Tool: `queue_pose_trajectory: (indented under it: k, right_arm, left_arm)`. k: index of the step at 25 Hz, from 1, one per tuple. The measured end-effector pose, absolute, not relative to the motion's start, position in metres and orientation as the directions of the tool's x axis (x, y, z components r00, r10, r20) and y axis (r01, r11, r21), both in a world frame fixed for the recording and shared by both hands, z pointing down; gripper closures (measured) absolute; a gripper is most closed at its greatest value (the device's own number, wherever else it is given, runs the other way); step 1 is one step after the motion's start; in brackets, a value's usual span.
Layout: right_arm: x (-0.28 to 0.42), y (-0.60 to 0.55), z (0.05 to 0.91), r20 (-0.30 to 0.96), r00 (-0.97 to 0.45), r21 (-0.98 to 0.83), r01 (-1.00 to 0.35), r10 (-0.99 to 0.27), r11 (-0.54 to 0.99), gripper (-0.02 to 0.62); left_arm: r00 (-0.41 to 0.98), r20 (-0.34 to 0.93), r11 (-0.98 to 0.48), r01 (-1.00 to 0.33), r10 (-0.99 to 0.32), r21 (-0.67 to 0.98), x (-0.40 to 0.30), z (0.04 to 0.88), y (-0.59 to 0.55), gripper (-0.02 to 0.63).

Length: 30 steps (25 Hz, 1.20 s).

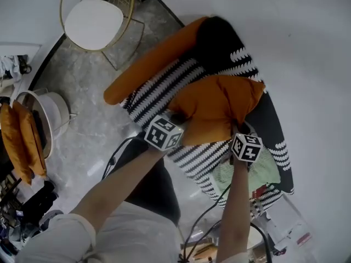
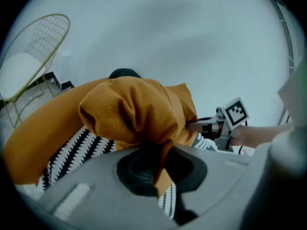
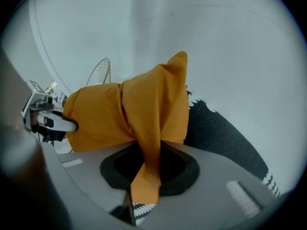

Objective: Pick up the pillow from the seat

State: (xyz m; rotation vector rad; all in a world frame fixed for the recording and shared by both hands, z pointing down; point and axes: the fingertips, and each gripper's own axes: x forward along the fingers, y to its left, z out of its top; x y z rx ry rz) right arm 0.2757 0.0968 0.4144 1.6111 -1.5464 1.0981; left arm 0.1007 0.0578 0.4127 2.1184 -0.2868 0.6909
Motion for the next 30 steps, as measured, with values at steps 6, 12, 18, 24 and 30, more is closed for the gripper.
queue_pose_trajectory:
  k: [6, 12, 18, 24, 30]
  right_arm:
    - [0.265, 0.112, 0.373, 0.852, -0.031, -0.167, -0.963, -0.523, -0.213, 0.526]
    - [0.251, 0.128, 0.319, 0.813, 0.005, -0.205, -0.933, -0.582, -0.296, 0.532]
    - [0.237, 0.151, 0.254, 0.766, 0.057, -0.217, -0.915, -0.640, -0.341, 0.534]
    - [0.229, 0.187, 0.190, 0.698, 0.120, -0.244, -0.887, -0.706, -0.392, 0.535]
    - [0.212, 0.229, 0.144, 0.648, 0.171, -0.253, -0.870, -0.742, -0.422, 0.538]
  left_arm:
    - [0.825, 0.561, -0.691, -0.370, 0.062, 0.621, 0.097, 0.355, 0.051, 0.589]
    - [0.824, 0.559, -0.777, -0.291, 0.093, 0.559, 0.090, 0.292, 0.053, 0.589]
    - [0.836, 0.534, -0.851, -0.185, 0.126, 0.491, 0.083, 0.220, 0.061, 0.588]
    - [0.852, 0.493, -0.886, -0.080, 0.176, 0.456, 0.084, 0.153, 0.082, 0.588]
    - [0.867, 0.462, -0.909, -0.026, 0.187, 0.417, 0.080, 0.108, 0.107, 0.586]
